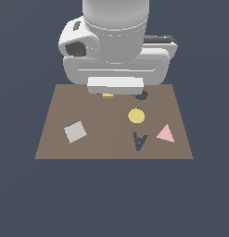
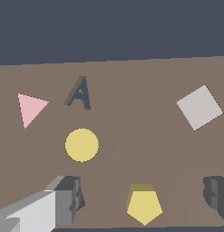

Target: Insert a designated object into the corresponding slot on a board.

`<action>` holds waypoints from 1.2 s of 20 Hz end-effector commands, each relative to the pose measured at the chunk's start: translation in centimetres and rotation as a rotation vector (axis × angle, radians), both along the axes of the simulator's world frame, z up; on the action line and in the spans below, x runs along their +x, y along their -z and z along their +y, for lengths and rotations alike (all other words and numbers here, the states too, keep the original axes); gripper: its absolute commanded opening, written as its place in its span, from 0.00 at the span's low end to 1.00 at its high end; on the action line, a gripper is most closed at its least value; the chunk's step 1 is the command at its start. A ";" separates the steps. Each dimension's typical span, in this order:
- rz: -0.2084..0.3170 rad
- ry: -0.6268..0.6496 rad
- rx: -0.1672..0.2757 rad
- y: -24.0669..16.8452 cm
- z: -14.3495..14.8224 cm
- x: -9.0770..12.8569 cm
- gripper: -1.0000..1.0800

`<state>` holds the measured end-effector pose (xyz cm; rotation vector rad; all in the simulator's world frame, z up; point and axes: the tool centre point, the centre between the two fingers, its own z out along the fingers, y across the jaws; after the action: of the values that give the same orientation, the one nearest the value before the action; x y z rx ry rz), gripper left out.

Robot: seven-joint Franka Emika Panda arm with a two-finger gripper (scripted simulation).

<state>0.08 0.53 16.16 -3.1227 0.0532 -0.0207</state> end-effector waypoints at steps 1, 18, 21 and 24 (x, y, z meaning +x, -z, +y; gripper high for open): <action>0.000 0.000 0.000 0.0 0.0 0.0 0.96; 0.005 -0.162 -0.009 5.3 -0.6 -5.0 0.96; 0.007 -0.216 -0.012 7.0 -1.0 -6.6 0.96; 0.008 -0.261 -0.014 8.5 -1.4 -8.0 0.96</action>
<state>-7.19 -0.67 8.38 -3.1187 -0.3177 -0.0049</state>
